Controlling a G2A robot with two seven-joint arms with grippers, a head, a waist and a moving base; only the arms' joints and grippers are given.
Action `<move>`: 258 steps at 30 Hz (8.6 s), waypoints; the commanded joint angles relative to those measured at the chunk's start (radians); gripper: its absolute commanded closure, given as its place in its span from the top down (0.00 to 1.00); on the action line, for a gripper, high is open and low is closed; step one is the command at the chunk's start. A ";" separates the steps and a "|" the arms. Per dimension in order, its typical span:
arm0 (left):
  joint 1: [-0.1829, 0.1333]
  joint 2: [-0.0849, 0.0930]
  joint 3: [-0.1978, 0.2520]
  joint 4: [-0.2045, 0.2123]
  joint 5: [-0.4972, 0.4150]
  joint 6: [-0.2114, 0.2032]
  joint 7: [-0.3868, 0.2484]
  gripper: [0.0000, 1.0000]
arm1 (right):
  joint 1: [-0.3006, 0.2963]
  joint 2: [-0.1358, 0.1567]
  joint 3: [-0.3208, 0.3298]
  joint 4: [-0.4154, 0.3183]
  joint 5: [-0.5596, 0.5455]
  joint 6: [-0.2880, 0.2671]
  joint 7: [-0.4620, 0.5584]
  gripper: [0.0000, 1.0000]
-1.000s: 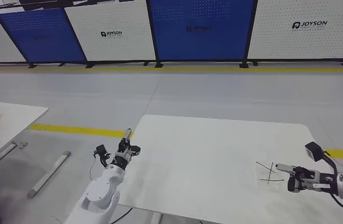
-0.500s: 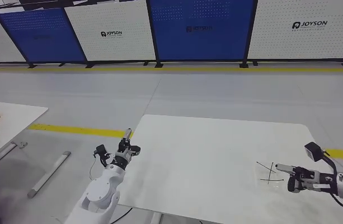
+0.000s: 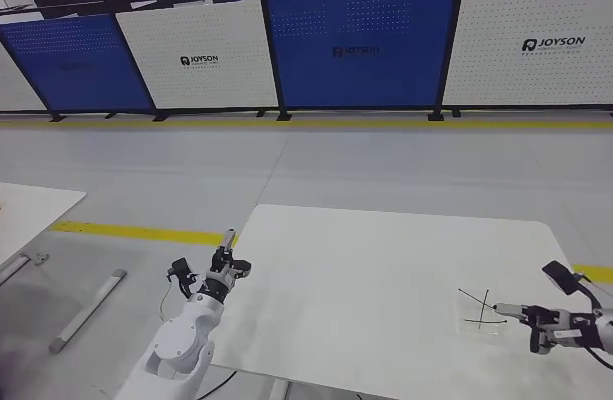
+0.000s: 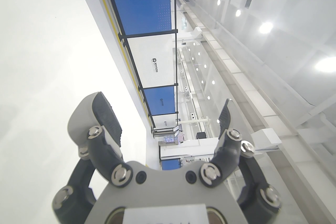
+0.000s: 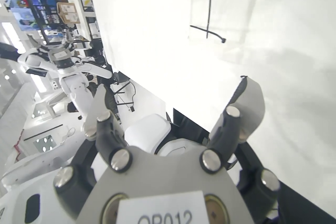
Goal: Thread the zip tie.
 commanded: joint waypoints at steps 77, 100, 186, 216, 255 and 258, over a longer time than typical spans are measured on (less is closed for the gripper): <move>0.000 0.000 0.000 0.000 0.000 0.000 0.000 1.00 | 0.243 -0.032 -0.272 0.281 -0.105 0.003 0.001 0.27; 0.000 0.000 0.000 0.000 0.000 0.000 0.000 1.00 | 0.317 -0.042 -0.357 0.322 -0.130 0.028 0.001 0.19; 0.000 0.000 0.000 0.000 0.000 0.000 0.000 1.00 | 0.316 -0.007 -0.391 0.234 -0.149 0.047 0.000 0.18; 0.000 0.000 0.000 0.000 0.000 0.000 0.000 1.00 | 0.423 -0.029 -0.566 0.317 -0.153 0.058 0.001 0.16; 0.000 0.000 0.000 0.000 0.000 0.000 0.000 1.00 | 0.402 0.005 -0.543 0.253 -0.170 0.058 0.001 0.00; 0.000 0.000 0.000 0.000 0.000 0.000 0.000 1.00 | 0.404 0.008 -0.548 0.250 -0.168 0.058 0.001 0.00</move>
